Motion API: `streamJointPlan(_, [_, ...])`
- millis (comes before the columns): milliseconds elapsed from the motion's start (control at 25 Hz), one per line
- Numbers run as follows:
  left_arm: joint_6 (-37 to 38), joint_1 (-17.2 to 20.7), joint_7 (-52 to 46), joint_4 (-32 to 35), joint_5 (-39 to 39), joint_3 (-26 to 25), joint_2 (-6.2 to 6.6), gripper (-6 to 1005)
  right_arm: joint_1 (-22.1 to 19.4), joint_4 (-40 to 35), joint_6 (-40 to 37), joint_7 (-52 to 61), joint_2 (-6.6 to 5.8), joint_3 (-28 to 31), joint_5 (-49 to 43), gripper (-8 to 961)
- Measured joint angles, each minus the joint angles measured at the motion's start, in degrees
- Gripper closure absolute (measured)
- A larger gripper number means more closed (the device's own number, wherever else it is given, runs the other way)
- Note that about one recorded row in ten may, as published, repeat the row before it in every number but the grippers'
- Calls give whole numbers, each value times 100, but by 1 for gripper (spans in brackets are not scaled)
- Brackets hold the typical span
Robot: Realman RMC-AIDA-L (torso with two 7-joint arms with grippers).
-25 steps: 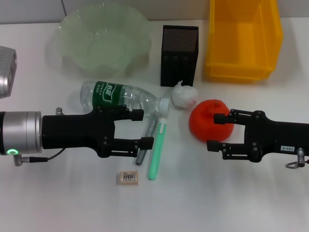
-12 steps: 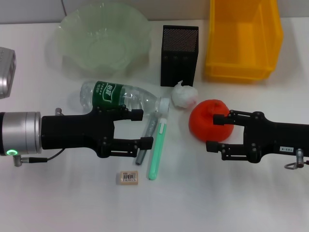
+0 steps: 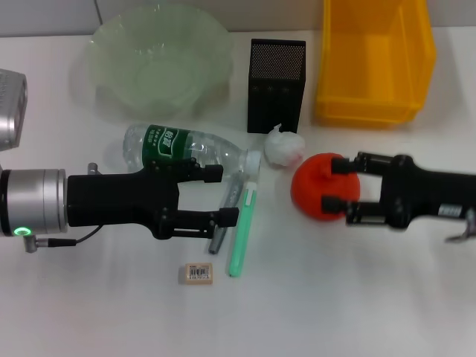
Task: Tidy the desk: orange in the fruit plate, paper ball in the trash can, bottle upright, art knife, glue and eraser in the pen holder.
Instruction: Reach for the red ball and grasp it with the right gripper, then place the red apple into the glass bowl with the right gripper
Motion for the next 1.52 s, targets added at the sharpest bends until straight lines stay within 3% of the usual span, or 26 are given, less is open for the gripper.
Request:
streamJointPlan(120, [-81,-19,78,0,0,-12,-22,170,154,-861,-191,1424,-39,-21,-100,178])
streamJointPlan(240, [-70,-26,82,0,-1,-18,-33,170,564,-1575,-315,2682,-152,-51,-874,178])
streamJointPlan(440, [-58,-29,84,8,0,-19,-57,171,1350,-1864,-270,3666,-262,-53,-2551,179])
streamJointPlan(600, [-58,-34,92,9,1,-25,-70,171,1633,-1926,59,3750,-138,-77,-3264,179])
streamJointPlan(880, [-86,-58,126,3,-47,-27,-77,171,1625,-1856,889,3500,131,-552,-3336,179])
streamJointPlan(1200, [-93,-78,150,0,-121,-27,-86,171,1670,-1293,1690,3412,170,-1196,-3281,180])
streamJointPlan(1440, [-94,-67,150,0,-194,-26,-86,171,1662,-1222,1855,3398,163,-1307,-3272,180])
streamJointPlan(1520, [-94,-71,150,0,-197,-26,-86,171,1657,-1257,1820,3398,158,-1307,-3272,364])
